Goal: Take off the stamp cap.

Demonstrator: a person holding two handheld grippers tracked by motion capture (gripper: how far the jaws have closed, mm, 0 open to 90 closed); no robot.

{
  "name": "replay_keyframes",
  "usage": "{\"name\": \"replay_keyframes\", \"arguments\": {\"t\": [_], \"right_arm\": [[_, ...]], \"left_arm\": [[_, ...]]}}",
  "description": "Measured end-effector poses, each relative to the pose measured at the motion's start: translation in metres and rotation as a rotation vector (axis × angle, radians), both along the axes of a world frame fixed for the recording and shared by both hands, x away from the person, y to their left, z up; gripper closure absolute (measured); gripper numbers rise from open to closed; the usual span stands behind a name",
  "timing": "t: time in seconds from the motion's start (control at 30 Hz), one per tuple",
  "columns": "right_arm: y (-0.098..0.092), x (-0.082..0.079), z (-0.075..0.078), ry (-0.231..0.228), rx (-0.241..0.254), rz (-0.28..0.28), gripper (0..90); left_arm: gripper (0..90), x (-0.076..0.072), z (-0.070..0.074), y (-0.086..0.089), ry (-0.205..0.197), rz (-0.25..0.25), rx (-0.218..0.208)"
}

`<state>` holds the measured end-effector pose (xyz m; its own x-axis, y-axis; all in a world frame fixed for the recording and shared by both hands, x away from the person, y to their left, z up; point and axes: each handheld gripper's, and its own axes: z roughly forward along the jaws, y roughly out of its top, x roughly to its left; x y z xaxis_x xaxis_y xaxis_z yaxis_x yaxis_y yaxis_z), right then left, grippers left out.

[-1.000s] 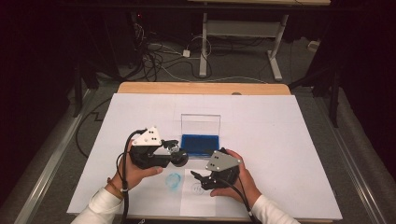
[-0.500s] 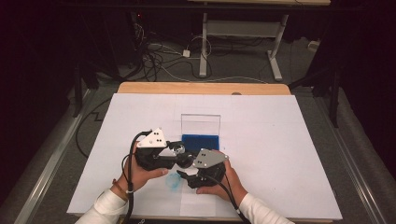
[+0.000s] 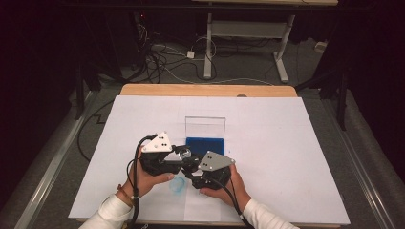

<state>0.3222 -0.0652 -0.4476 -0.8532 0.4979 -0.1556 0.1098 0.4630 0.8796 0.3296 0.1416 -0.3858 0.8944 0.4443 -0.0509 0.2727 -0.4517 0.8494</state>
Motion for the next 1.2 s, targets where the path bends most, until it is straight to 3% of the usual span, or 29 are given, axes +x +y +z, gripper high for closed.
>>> {"name": "replay_keyframes", "arguments": {"t": [0.17,0.43,0.6,0.9,1.2], "right_arm": [[-0.001,-0.001,0.0005,-0.017,-0.011,0.005,38.5],[-0.0015,-0.0009,0.0031,0.008,-0.053,0.025,38.9],[-0.0021,-0.0022,0.0059,0.008,-0.076,0.031,39.0],[-0.0024,-0.0018,0.007,0.024,-0.108,0.052,39.1],[-0.0022,-0.0032,0.0085,0.035,-0.108,0.052,39.1]], "left_arm": [[54.7,0.0011,-0.0005,0.0007,0.013,-0.004,-0.008],[54.7,0.0015,-0.0018,-0.0002,0.021,-0.016,0.003],[54.8,0.0028,-0.0017,0.0014,0.038,-0.028,-0.015],[54.8,0.0022,-0.0018,-0.001,0.029,-0.046,0.013],[54.8,0.0041,-0.002,0.0007,0.044,-0.051,-0.007]]}}
